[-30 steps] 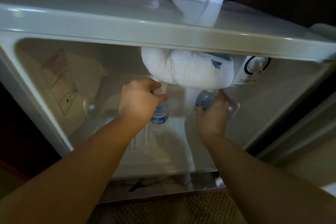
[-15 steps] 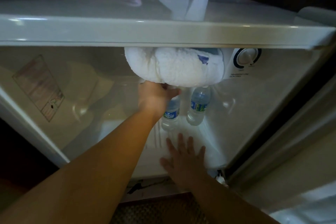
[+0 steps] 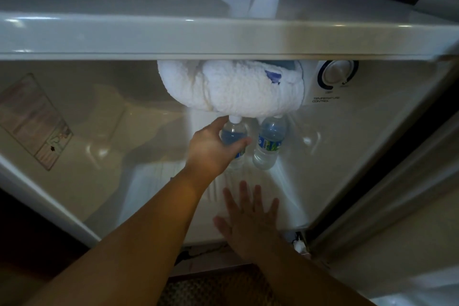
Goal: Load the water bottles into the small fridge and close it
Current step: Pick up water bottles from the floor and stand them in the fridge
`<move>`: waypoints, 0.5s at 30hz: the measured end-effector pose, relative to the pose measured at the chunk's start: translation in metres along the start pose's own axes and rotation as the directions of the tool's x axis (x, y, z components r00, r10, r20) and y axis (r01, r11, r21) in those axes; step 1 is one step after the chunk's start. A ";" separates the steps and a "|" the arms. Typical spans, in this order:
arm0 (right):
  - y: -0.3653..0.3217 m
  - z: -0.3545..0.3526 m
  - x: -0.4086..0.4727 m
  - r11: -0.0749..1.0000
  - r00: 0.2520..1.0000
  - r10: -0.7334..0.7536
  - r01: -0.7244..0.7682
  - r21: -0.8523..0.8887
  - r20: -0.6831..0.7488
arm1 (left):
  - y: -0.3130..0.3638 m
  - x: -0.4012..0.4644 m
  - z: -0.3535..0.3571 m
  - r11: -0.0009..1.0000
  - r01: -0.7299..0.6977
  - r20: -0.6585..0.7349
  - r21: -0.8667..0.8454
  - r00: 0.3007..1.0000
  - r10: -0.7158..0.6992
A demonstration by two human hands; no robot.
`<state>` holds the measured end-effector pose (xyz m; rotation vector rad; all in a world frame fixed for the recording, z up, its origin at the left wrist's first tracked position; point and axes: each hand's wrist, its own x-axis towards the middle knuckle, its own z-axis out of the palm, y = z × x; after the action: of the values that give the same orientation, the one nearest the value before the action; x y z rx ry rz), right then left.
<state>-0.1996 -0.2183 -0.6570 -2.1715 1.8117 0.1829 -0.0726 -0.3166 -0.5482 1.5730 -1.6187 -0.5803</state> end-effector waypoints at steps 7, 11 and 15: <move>0.000 -0.001 -0.001 1.000 1.000 0.003 -0.003 -0.001 0.005 | 0.003 0.013 0.014 0.974 0.058 0.078 -0.218 0.996 -0.042; -0.001 -0.002 0.000 1.000 1.000 0.005 -0.005 0.011 0.021 | 0.006 0.022 0.025 0.968 0.099 0.100 -0.230 0.992 -0.078; 0.001 0.000 0.001 1.000 1.000 0.000 0.000 0.009 0.023 | 0.009 0.026 0.031 0.964 0.110 0.111 -0.243 0.990 -0.085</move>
<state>-0.1999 -0.2194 -0.6578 -2.1546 1.7967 0.1976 -0.0998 -0.3466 -0.5537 1.4612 -1.4806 -0.8920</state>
